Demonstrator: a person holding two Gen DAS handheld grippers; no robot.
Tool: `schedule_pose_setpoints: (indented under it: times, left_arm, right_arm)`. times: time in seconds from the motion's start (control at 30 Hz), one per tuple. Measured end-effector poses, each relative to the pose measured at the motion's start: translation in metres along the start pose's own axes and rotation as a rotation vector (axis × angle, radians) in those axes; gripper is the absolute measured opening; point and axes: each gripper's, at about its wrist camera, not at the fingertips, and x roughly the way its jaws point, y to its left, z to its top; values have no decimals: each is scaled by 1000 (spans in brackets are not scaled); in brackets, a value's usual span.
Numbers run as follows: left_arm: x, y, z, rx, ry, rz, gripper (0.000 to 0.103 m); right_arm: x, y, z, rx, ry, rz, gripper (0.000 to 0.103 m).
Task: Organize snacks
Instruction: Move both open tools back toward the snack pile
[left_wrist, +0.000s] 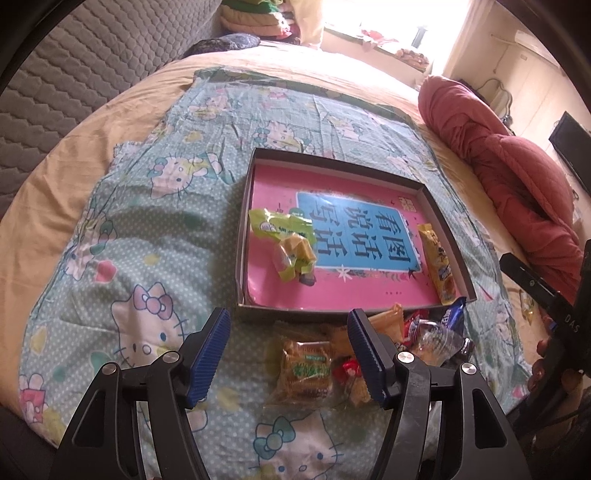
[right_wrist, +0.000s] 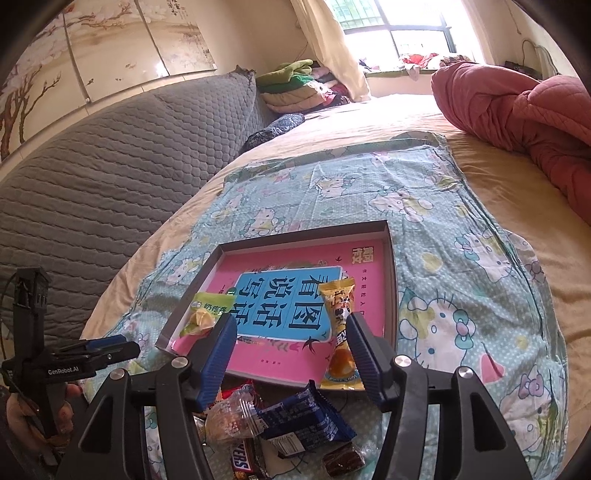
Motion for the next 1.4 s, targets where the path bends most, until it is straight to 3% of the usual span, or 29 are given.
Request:
schedule_pose_setpoints:
  times: [0.6, 1.17, 1.4]
  left_arm:
    - [13, -6, -18, 37, 66, -1, 68]
    - [25, -7, -30, 63, 129, 9, 68]
    - [30, -3, -33, 58, 145, 8, 68]
  right_arm:
    - [-12, -1, -20, 22, 28, -6, 66]
    - [-5, 44, -54, -95, 116, 9, 66]
    - [-3, 50, -65, -76, 152, 28, 66]
